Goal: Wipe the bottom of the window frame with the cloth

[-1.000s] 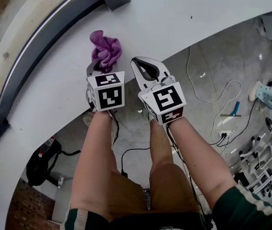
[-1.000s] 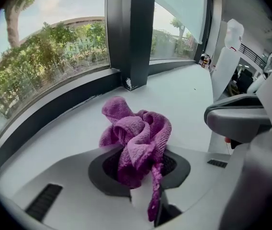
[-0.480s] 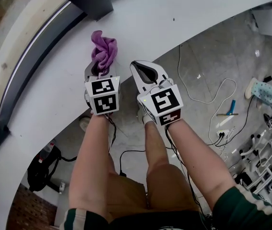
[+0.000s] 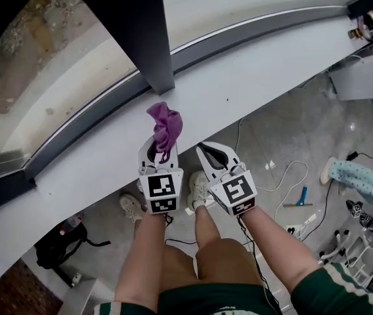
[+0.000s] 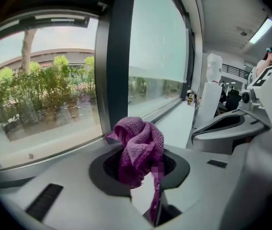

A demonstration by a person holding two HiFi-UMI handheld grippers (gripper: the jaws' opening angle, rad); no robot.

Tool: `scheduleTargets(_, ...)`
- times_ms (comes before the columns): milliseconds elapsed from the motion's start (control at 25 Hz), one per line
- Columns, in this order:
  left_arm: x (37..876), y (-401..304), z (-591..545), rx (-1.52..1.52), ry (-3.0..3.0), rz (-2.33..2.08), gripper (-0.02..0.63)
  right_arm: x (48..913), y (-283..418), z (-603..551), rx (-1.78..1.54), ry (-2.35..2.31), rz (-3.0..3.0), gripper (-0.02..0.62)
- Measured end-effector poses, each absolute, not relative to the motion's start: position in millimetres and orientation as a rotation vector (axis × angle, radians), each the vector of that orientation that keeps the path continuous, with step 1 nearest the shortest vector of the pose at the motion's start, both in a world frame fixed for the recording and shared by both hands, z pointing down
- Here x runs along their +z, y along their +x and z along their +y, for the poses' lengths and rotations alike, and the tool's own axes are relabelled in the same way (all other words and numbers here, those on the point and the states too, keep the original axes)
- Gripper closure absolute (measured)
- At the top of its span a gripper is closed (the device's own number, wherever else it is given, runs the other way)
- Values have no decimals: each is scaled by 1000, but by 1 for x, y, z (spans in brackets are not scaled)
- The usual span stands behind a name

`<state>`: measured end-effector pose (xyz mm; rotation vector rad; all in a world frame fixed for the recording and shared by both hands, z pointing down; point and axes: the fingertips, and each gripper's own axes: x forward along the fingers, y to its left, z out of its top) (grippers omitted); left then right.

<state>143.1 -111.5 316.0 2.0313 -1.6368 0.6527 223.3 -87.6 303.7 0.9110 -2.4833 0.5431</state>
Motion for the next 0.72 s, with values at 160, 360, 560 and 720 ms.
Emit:
scheduleTargets(160,221,155,-103,521,2058,-1726,505,223,233,-73,482,899,-2527,581)
scheduleTargets(360,113,147,-111,459,2172,-1832,505,124,219,-87,346,904,-2634,581)
scheduleTargets(560,29,147,-91,491,2281,-1873,505,39,206,-81,293,956,-2738,581)
scheduleTargets(720,-27,149,-73,433,2304,-1930,505,-22,199,-74,215,953,-2813,581)
